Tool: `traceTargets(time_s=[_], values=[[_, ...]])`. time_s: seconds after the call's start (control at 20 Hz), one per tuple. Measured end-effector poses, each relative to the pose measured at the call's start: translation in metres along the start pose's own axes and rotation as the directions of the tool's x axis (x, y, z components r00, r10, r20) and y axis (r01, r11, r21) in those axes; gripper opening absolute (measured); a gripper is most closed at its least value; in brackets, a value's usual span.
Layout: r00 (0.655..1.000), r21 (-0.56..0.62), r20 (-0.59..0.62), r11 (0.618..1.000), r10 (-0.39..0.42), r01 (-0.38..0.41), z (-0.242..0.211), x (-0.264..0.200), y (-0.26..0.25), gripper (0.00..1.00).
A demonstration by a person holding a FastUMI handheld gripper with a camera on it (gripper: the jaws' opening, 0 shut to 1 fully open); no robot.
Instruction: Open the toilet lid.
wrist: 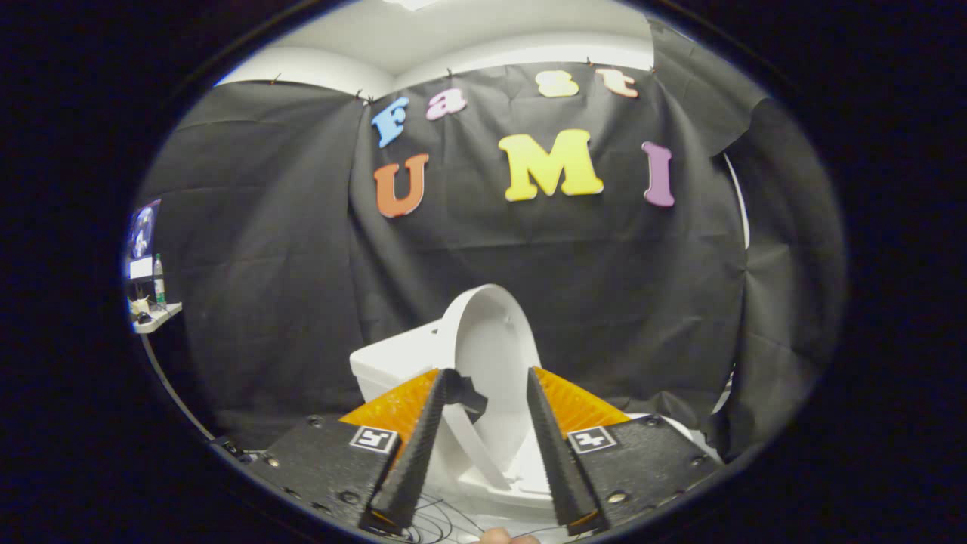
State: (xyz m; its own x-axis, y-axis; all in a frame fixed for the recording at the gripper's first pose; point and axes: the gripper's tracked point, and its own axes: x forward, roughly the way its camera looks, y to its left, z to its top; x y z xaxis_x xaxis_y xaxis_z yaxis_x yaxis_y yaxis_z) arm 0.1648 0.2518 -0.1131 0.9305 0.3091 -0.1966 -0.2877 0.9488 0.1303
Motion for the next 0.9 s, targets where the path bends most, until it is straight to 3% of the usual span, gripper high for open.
traceTargets(time_s=[0.15, 0.6, 0.9], values=[[0.999, -0.022, -0.004, 0.999, -0.048, 0.048, -0.002, -0.015, -0.024, 0.92], [0.996, -0.067, 0.052, 0.994, -0.078, 0.082, 0.037, -0.078, -0.079, 1.0], [0.992, -0.073, 0.08, 0.992, -0.093, 0.099, 0.033, -0.115, -0.109, 1.0]])
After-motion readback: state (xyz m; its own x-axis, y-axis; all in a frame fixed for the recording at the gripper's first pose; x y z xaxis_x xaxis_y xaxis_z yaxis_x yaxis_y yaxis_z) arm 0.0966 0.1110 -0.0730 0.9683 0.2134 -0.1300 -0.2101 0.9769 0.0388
